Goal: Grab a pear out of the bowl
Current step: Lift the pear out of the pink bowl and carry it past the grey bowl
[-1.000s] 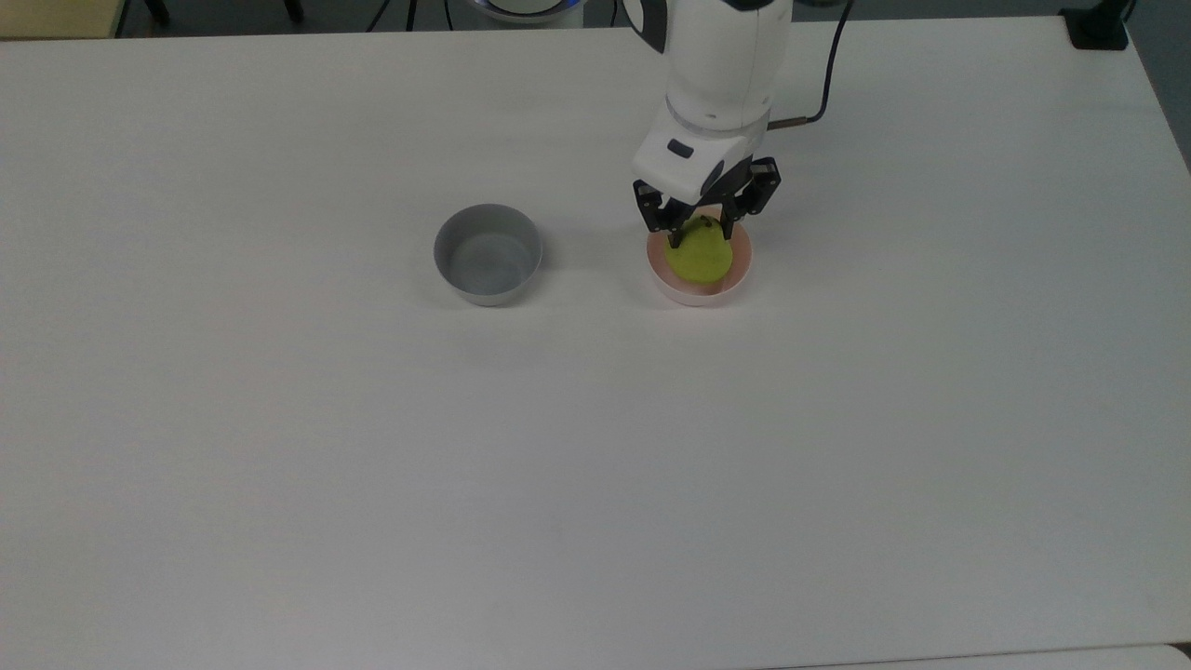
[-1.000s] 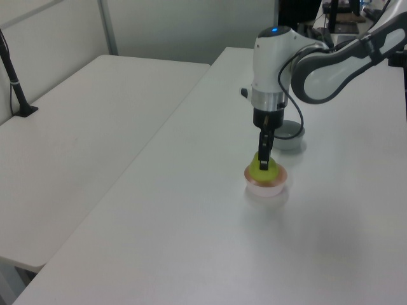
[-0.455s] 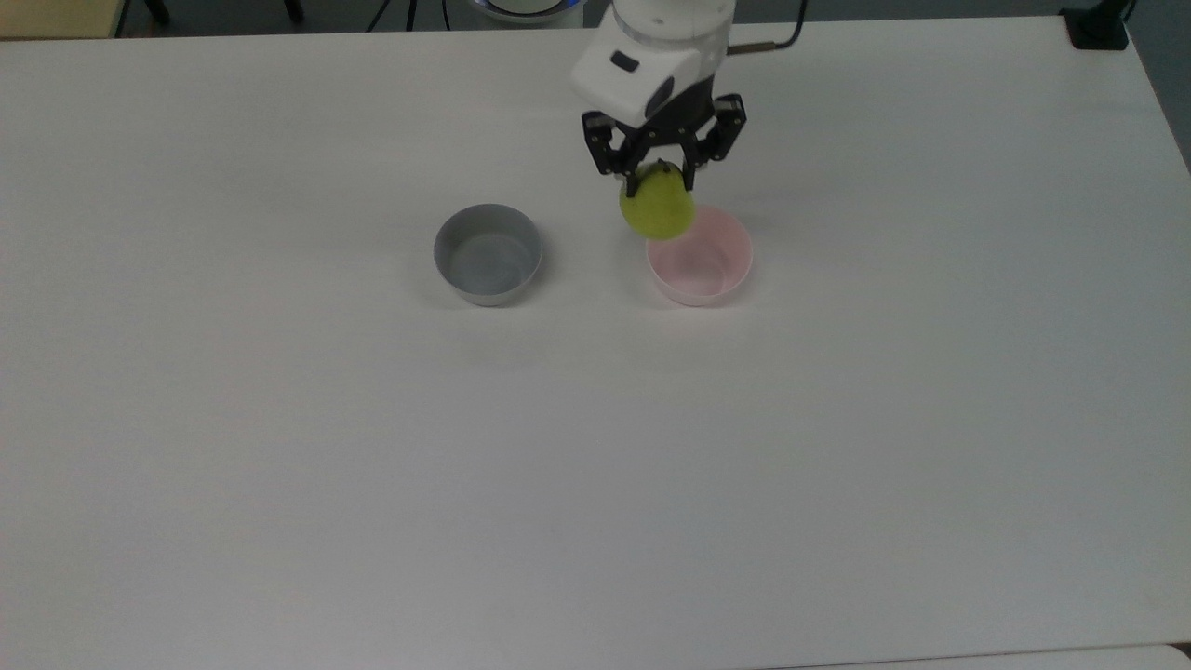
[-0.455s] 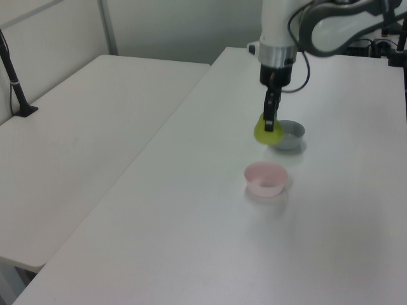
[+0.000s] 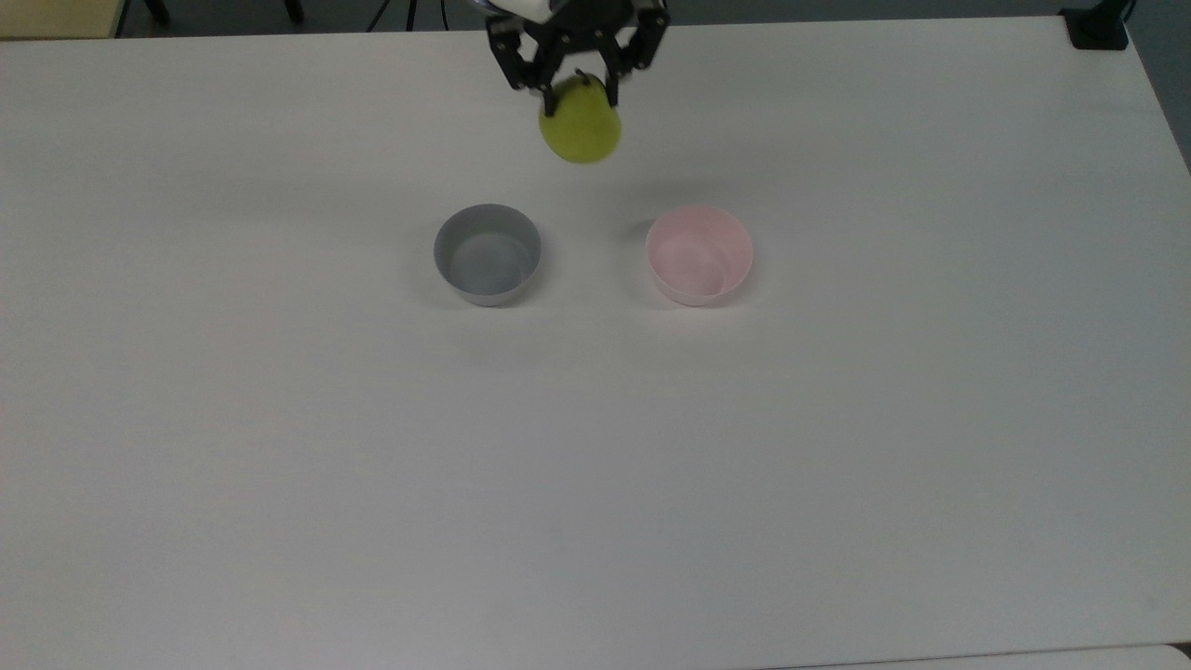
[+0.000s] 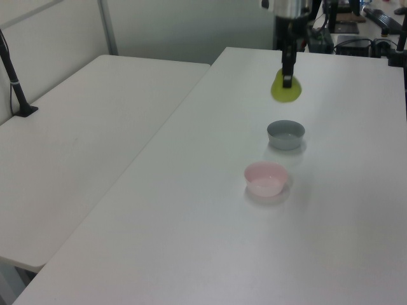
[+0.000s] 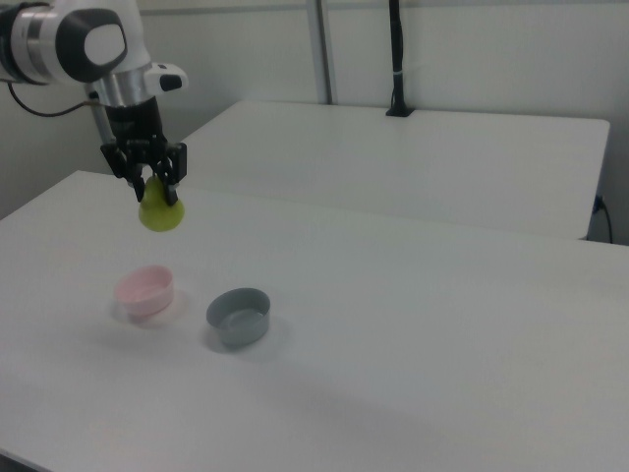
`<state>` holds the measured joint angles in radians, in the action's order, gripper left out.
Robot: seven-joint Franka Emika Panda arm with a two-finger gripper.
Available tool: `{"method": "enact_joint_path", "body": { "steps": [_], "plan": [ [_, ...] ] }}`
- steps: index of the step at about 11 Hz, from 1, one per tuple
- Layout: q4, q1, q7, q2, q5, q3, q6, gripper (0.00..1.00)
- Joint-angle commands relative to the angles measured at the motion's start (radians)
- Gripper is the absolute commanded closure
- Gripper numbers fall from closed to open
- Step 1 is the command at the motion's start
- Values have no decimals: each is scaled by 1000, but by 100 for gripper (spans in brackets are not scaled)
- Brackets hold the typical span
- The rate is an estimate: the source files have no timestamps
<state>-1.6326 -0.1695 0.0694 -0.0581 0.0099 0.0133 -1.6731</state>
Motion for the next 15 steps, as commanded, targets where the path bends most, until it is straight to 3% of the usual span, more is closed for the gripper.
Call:
{"method": "enact_joint_path", "body": {
  "steps": [1,8,13,15],
  "plan": [
    [74,-7,72,14,-5,57,112,100],
    [71,-4,332,37,7,238,70,100],
    [50,44,478,20,74,329,-48,100],
    [39,77,506,-2,82,330,-80,100]
  ]
}}
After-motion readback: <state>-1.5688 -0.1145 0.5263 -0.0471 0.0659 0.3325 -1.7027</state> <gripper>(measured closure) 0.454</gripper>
